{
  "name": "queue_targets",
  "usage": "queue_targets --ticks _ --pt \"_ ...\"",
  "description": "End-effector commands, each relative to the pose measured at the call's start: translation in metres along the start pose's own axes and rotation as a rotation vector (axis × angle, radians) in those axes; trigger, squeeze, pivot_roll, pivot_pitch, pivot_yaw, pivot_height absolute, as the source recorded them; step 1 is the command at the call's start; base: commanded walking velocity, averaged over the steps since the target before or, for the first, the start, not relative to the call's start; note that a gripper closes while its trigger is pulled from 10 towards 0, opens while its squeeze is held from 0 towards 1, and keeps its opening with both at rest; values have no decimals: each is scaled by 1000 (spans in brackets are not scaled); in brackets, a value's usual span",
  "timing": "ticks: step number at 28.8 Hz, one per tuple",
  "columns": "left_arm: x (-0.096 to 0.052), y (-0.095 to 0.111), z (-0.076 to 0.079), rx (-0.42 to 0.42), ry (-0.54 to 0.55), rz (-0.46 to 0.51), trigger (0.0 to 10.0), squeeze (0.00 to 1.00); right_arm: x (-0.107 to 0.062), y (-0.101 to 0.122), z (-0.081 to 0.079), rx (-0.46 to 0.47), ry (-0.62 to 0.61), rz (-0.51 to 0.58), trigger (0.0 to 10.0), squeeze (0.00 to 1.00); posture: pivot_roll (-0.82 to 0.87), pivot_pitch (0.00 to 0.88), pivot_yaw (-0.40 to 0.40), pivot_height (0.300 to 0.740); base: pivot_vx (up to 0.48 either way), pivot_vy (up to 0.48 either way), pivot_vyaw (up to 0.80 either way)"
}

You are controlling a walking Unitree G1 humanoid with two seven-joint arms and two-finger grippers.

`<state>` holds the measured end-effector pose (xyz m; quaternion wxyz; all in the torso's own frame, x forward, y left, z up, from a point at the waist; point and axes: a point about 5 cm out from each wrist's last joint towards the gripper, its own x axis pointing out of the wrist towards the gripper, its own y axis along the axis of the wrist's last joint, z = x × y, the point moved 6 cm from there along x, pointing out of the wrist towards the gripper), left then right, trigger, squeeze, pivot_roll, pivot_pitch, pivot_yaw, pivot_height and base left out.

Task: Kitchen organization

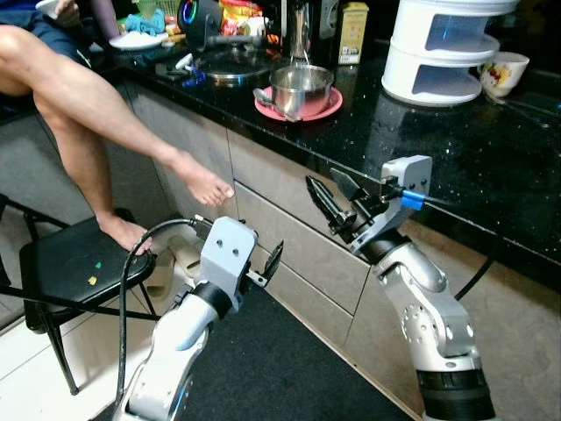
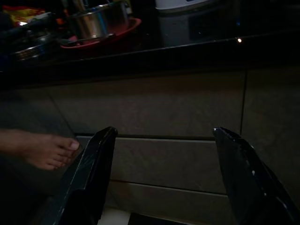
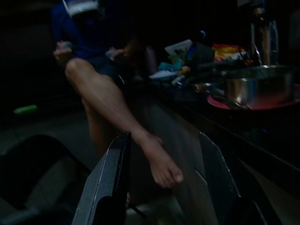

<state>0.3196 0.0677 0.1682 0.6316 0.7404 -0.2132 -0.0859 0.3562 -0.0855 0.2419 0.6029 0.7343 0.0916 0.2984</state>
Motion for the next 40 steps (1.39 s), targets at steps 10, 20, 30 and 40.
queue_targets --ticks 10,20,30,40 --pt "1 -5 3 4 -20 -15 10000 0 8 20 -11 8 37 73 10000 0 -47 0 28 740 328 0 0" --pt "2 -5 3 5 -24 -12 10000 0 12 23 -16 6 50 78 10000 0 -46 0 30 740 343 0 0" --pt "3 -5 5 4 -27 -10 10000 0 16 29 -19 2 59 91 10000 0 -45 0 29 740 349 0 0" --pt "3 -4 5 4 -29 -10 10000 0 19 25 -26 -32 73 62 10000 0 -44 0 29 740 352 0 0"
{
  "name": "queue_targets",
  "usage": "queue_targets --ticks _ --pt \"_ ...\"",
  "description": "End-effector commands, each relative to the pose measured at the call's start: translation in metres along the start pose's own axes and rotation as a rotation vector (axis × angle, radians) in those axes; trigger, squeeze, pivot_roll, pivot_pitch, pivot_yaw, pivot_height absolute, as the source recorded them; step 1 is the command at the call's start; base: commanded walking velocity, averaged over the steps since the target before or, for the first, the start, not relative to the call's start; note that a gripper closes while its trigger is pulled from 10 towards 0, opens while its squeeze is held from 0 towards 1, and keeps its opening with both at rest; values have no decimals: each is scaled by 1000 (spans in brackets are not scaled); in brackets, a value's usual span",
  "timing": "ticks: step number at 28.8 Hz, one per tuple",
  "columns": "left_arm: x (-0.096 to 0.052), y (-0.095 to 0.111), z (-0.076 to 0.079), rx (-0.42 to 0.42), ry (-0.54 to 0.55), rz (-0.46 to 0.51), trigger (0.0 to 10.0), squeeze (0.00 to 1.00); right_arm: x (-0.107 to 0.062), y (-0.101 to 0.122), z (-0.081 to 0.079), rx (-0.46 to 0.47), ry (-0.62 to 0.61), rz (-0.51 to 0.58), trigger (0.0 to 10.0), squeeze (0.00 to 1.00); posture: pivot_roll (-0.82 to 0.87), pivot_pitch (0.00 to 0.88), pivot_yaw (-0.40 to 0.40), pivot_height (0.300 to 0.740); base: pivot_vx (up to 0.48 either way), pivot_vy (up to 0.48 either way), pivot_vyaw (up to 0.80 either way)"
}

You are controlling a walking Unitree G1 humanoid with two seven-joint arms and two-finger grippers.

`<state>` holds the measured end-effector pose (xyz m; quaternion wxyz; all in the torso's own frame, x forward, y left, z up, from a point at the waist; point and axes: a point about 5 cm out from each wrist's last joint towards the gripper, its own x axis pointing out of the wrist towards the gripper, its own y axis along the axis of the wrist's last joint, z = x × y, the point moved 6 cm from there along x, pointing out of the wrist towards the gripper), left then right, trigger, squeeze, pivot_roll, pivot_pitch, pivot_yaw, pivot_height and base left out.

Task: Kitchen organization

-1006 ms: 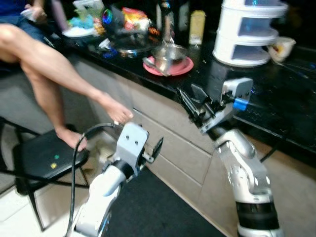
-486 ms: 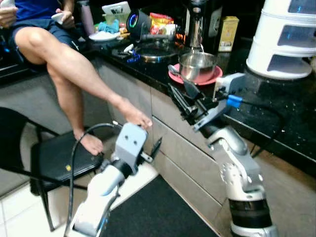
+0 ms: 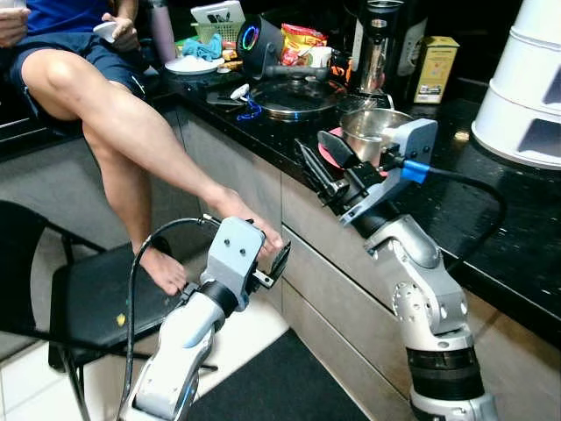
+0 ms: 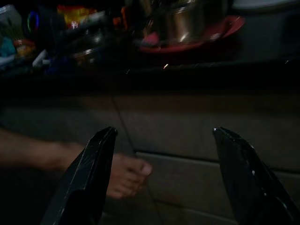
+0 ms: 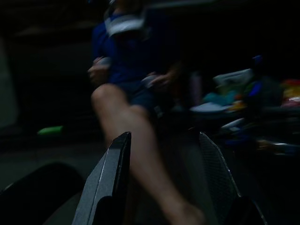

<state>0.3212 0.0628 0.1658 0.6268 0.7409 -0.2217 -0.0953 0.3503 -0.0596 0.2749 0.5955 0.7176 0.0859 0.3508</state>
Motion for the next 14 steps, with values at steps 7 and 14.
queue_targets --ticks 7,14 --pt "0 -2 2 -1 -5 -9 10000 0 3 1 6 -19 -32 -17 10000 0 -44 0 28 740 356 0 0" --pt "0 -3 2 -1 -4 -9 10000 0 6 10 10 -9 -51 10 10000 0 -44 0 25 740 352 0 0"
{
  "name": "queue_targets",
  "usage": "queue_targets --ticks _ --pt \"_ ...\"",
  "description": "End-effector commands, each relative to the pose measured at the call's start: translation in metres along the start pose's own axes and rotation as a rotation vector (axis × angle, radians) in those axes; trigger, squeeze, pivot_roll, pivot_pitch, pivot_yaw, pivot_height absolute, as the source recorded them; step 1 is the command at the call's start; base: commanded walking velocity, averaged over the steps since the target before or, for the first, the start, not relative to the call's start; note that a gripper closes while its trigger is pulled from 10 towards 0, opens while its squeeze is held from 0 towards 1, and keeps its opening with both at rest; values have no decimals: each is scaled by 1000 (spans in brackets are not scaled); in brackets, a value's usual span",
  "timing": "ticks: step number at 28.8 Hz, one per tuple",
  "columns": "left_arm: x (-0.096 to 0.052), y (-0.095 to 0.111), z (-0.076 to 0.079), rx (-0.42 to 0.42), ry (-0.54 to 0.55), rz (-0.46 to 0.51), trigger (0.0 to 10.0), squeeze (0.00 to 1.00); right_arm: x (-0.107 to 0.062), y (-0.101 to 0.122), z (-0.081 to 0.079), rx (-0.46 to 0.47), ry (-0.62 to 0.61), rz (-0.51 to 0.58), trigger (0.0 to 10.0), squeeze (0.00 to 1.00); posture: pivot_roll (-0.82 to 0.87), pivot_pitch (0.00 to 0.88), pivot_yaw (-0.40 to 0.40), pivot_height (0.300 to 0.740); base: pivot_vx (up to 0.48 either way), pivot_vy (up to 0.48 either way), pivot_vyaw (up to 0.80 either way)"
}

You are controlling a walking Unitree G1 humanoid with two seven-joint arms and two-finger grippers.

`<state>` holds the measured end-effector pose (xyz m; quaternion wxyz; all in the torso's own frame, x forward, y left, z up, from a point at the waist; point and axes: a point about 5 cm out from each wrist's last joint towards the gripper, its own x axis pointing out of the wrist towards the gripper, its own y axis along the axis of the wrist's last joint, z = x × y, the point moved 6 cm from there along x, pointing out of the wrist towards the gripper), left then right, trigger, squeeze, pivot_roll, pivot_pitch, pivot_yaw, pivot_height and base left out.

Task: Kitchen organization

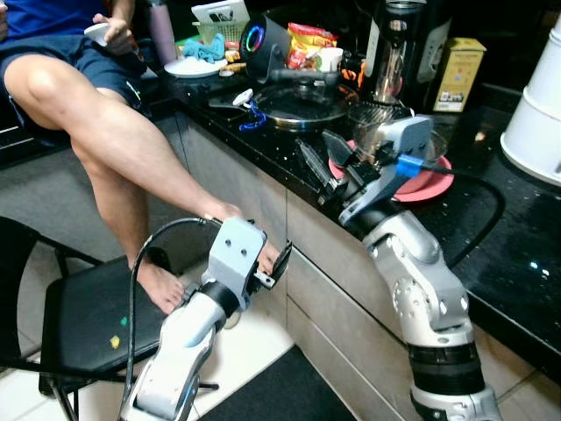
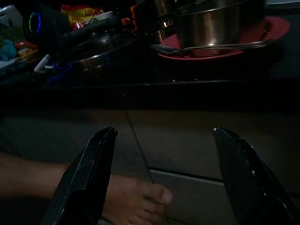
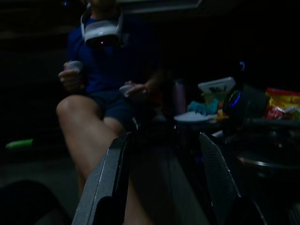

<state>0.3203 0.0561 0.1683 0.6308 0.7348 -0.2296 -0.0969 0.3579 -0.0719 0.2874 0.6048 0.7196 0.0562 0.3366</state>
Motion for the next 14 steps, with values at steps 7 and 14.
queue_targets --ticks 7,14 --pt "-3 -5 -4 6 12 -18 10000 0 7 12 -1 14 -2 22 10000 0 -45 0 23 740 339 0 -59" --pt "-3 -4 -2 2 4 -7 10000 0 7 14 2 8 -9 19 10000 0 -44 0 21 740 0 0 -726"
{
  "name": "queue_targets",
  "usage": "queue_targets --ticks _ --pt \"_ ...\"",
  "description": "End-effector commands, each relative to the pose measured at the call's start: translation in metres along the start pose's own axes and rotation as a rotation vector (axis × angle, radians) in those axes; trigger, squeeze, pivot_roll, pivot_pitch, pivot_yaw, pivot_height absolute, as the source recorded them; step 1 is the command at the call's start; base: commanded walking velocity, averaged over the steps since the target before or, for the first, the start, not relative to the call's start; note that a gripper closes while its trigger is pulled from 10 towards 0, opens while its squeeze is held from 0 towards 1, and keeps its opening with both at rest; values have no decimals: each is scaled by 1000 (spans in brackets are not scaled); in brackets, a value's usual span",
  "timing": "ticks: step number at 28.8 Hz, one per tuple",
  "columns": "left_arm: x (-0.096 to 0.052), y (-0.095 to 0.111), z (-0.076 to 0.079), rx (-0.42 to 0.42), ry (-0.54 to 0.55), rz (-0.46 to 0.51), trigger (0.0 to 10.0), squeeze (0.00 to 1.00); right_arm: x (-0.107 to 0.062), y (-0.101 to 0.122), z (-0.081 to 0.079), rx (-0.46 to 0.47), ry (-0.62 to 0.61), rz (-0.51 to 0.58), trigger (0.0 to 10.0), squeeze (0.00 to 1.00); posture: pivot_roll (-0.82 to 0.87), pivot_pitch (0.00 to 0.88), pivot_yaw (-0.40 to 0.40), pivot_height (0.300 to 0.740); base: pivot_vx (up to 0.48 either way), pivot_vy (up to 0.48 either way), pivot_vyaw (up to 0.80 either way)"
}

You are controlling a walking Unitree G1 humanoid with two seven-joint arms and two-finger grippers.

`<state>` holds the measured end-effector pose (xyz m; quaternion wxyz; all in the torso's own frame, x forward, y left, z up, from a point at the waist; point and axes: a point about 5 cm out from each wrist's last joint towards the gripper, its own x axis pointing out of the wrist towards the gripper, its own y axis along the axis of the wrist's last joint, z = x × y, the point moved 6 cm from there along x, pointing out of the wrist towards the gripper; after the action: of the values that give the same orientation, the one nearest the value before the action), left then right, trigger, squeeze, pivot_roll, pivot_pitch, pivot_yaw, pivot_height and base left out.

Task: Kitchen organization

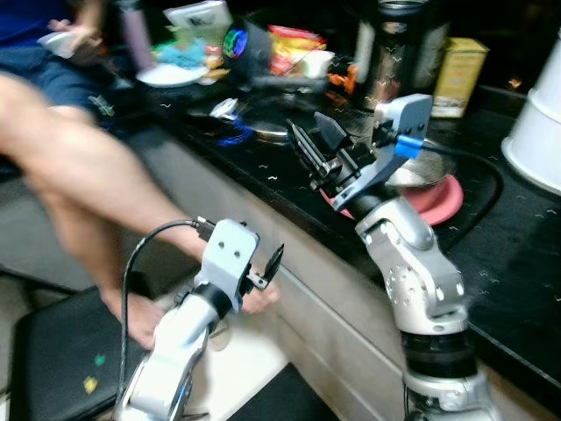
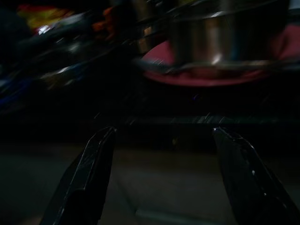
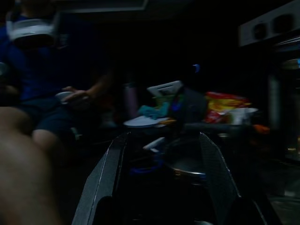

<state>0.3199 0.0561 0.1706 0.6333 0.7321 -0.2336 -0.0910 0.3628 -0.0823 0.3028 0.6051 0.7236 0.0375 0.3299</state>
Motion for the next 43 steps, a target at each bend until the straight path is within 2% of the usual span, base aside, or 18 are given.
queue_targets --ticks 1,4,7,13,20,23,27,29,34,39,41,43 --pt "-3 -6 -2 6 0 -22 10000 0 2 -1 -8 15 26 0 10000 0 -44 0 21 740 0 0 -644" --pt "-4 -7 0 6 -9 -22 10000 0 5 2 -12 -36 38 2 10000 0 -42 0 20 740 0 0 0" --pt "-4 -7 1 7 -13 -22 10000 0 8 2 -10 -129 24 -25 10000 0 -43 0 20 740 0 0 0" --pt "-5 -8 2 6 -12 -24 10000 0 17 -4 16 -358 -121 -164 10000 0 -43 0 19 740 0 0 0" --pt "-5 -8 2 4 -12 -23 10000 0 18 -8 23 -436 -162 -242 10000 0 -41 0 17 740 0 0 0" --pt "-5 -7 0 2 -8 -23 10000 0 19 -16 30 -494 -199 -330 10000 0 -45 0 19 740 0 0 0" --pt "-4 -6 -7 21 33 -20 10000 0 18 -26 33 -501 -214 -404 10000 0 -41 0 16 740 0 0 0" --pt "-5 -6 -20 45 95 -27 10000 0 15 -39 37 -485 -237 -467 10000 0 -37 0 13 740 0 0 0" --pt "-10 -7 -30 68 152 -34 10000 0 12 -47 47 -453 -295 -519 10000 0 -31 0 6 740 0 0 0" --pt "-13 -5 -39 88 200 -33 10000 0 18 -31 58 -431 -382 -468 10000 0 -26 0 3 740 0 0 0" --pt "-14 -4 -41 90 209 -31 10000 0 22 -21 57 -417 -382 -426 10000 0 -26 0 3 740 0 0 0" --pt "-14 -4 -41 90 211 -32 10000 0 28 -10 46 -374 -322 -362 10000 0 -26 0 3 740 0 0 0"
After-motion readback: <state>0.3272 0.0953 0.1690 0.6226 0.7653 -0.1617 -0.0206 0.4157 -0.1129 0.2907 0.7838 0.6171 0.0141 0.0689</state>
